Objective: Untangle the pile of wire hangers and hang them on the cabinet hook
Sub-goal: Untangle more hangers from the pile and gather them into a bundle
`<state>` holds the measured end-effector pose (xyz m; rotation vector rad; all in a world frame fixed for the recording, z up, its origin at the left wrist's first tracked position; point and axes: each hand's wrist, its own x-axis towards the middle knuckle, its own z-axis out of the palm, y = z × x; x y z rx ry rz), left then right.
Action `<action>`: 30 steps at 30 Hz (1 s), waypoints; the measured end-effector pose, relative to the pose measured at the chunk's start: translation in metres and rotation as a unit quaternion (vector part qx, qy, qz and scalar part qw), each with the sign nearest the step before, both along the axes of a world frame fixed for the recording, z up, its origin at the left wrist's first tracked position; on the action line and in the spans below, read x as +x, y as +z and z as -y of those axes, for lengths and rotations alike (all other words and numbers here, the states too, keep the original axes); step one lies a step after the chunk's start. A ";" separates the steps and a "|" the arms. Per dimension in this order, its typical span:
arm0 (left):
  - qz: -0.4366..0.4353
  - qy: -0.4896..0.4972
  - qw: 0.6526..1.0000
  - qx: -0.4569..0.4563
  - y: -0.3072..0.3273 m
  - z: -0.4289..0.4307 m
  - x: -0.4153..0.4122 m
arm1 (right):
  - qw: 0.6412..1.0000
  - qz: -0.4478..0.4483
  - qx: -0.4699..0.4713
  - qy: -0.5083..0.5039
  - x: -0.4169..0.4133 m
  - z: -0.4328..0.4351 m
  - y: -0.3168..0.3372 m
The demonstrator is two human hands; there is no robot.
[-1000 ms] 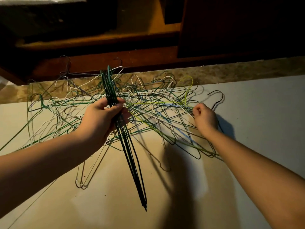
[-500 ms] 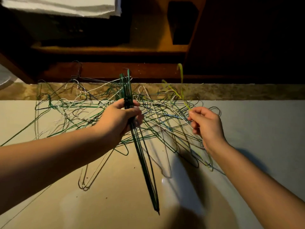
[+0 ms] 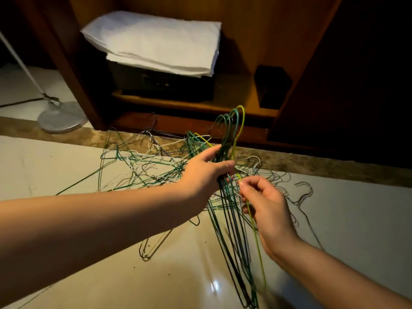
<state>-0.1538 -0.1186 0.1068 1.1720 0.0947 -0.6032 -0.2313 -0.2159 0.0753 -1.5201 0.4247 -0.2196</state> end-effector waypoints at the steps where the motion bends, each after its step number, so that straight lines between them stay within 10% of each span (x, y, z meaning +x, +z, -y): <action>1: -0.004 -0.001 1.000 -0.010 0.003 0.000 -0.001 | 1.000 0.010 -0.010 0.002 0.000 0.000 0.003; 23: 0.047 -0.058 0.992 0.103 -0.015 0.027 -0.017 | 0.981 -0.026 -0.130 0.140 -0.021 0.034 -0.048; 30: 0.043 -0.077 0.984 0.157 -0.037 0.054 -0.016 | 0.942 -0.241 -0.232 0.034 -0.012 0.149 -0.146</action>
